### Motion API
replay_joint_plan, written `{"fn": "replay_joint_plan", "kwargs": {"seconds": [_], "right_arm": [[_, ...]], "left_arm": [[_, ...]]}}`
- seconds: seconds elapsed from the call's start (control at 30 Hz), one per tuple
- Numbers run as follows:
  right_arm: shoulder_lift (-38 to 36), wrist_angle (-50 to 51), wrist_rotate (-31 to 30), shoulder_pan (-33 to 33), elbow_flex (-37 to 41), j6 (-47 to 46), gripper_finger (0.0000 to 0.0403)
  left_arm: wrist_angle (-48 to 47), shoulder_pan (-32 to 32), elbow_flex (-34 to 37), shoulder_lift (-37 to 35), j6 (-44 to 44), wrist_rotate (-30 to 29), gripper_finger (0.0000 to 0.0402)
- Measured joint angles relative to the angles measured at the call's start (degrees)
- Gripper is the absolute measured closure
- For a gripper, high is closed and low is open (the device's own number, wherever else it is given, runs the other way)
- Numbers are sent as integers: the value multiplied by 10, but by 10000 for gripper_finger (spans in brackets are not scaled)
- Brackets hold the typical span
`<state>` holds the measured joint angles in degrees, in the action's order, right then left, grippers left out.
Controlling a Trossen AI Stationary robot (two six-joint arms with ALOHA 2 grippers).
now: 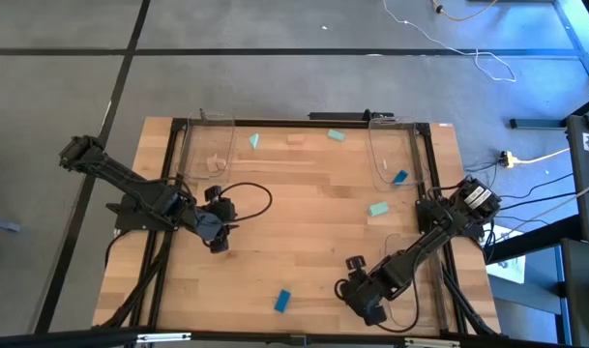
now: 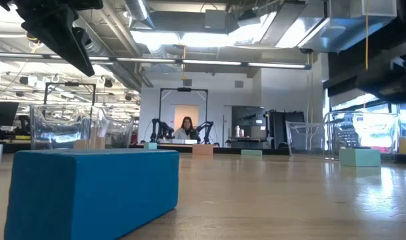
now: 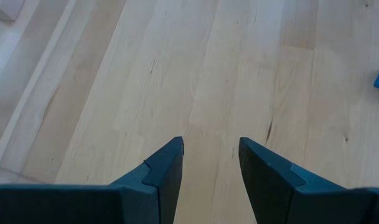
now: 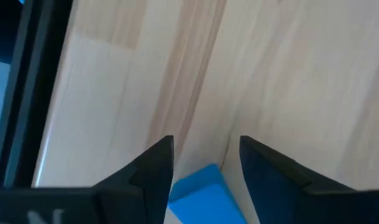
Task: Sort & place blocks by color
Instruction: Put the bottom right blue block into the top right transparent bin
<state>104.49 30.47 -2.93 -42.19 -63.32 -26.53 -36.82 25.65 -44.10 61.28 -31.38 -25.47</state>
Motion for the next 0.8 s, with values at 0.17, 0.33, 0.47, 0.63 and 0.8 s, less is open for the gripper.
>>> {"fn": "replay_joint_plan", "kwargs": {"seconds": [0.17,0.33,0.47,0.63,0.8], "right_arm": [[0,67,1,-1,-39,30,221],[0,97,30,-2,-48,32,221],[0,107,31,-8,-48,42,221],[0,109,31,-14,-48,59,221],[5,122,31,-14,-48,63,222]], "left_arm": [[0,0,0,0,0,0,253],[0,0,0,0,0,0,253],[0,0,0,0,0,0,253],[0,0,0,0,0,0,253],[0,0,0,0,0,0,253]]}}
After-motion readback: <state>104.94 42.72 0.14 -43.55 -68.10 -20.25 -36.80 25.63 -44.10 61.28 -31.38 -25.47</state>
